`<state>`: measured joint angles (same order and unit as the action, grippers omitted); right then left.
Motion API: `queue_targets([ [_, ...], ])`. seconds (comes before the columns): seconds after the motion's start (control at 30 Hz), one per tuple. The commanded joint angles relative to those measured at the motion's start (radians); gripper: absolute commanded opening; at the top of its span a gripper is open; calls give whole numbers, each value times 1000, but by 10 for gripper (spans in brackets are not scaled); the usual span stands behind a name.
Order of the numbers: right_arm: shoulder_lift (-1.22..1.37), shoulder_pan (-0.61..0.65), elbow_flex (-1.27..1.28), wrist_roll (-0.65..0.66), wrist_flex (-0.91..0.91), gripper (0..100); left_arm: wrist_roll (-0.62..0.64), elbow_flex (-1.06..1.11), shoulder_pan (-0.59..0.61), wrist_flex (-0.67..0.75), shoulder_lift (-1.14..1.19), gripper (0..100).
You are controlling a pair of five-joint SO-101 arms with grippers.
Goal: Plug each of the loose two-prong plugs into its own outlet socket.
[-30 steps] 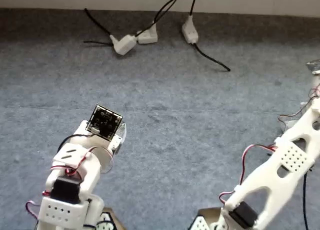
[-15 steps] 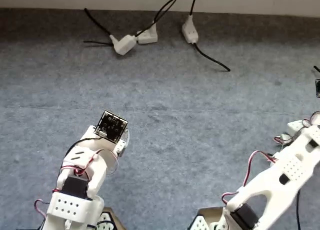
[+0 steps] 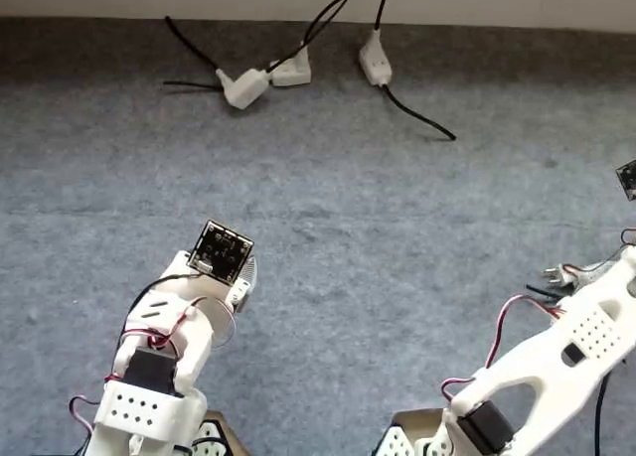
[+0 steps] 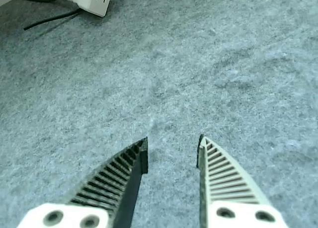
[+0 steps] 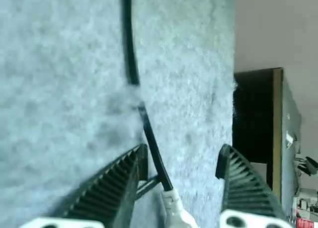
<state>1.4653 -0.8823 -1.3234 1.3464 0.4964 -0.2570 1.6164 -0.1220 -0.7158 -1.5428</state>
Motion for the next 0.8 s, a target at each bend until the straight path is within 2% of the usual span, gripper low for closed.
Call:
queue_targets([
  [0.0,-79,-67,-116,-9,113,235,8,4,-16,25,-7,164],
  [0.1,-96,-79,-217,-114,114,235,8,5,-16,35,-7,164],
  [0.23,-91,-93,-348,-167,110,235,8,5,-16,37,-7,164],
  [0.4,-91,-101,-427,-311,56,235,8,5,-16,37,-7,164],
  [0.53,-76,-105,-300,-298,-59,235,8,5,-16,37,-7,164],
  [0.67,-65,-122,-122,-153,-185,235,8,5,-16,37,-7,164],
  [0.77,-65,-142,25,-109,-252,235,8,5,-16,37,-7,164],
])
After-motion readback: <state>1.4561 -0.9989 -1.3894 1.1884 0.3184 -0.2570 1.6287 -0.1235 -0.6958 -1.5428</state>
